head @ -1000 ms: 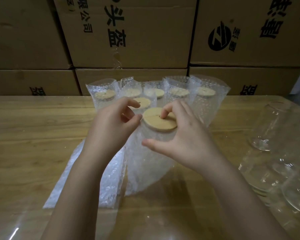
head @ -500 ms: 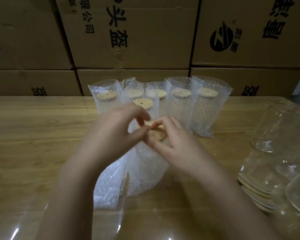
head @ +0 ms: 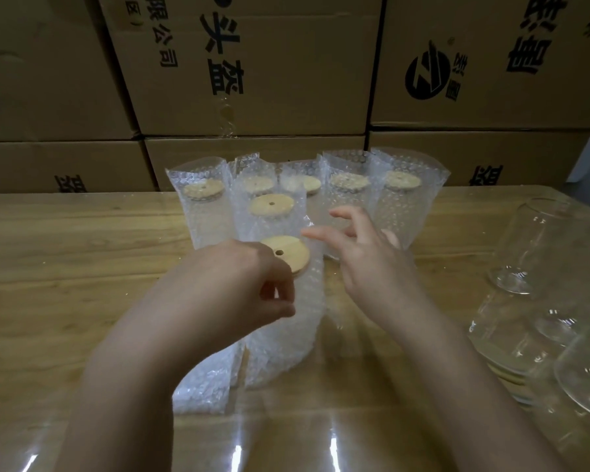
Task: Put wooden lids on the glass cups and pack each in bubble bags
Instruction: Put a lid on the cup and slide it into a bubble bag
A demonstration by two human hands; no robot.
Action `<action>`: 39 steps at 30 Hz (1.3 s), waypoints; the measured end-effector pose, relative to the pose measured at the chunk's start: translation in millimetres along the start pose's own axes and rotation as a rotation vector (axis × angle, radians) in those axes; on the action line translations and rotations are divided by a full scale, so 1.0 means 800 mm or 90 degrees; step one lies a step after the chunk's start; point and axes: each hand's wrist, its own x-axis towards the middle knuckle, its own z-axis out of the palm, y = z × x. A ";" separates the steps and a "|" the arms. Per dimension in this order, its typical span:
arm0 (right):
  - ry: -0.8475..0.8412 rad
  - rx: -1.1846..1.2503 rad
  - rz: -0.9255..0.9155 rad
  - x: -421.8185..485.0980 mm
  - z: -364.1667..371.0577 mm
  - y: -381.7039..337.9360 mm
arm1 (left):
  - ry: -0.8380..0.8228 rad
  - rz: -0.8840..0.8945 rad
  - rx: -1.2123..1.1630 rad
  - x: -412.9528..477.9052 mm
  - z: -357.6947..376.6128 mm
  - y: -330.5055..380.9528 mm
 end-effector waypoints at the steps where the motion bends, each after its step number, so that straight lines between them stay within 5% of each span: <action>1: 0.004 0.006 -0.003 0.000 0.000 0.001 | -0.016 0.018 -0.016 -0.003 -0.002 0.001; 9: 0.035 0.033 -0.115 -0.001 -0.017 0.016 | -0.095 0.092 -0.112 -0.021 -0.009 -0.002; 13: 0.008 0.026 -0.109 -0.001 -0.029 0.028 | 0.050 0.043 -0.090 -0.018 -0.009 -0.016; 20: 0.189 -0.012 -0.037 -0.002 -0.035 0.034 | 0.303 -0.008 -0.097 0.003 0.006 -0.039; 25: 0.209 0.022 -0.011 -0.003 -0.035 0.038 | 0.360 -0.013 -0.131 0.021 0.023 -0.040; 28: 0.160 0.028 0.000 -0.003 -0.038 0.041 | 0.362 -0.012 -0.151 0.026 0.028 -0.044; 34: -0.100 0.216 0.011 -0.011 -0.059 0.050 | 0.358 -0.058 -0.210 0.029 0.037 -0.052; 39: -0.064 0.216 0.013 -0.014 -0.070 0.051 | 0.301 -0.072 -0.239 0.029 0.036 -0.052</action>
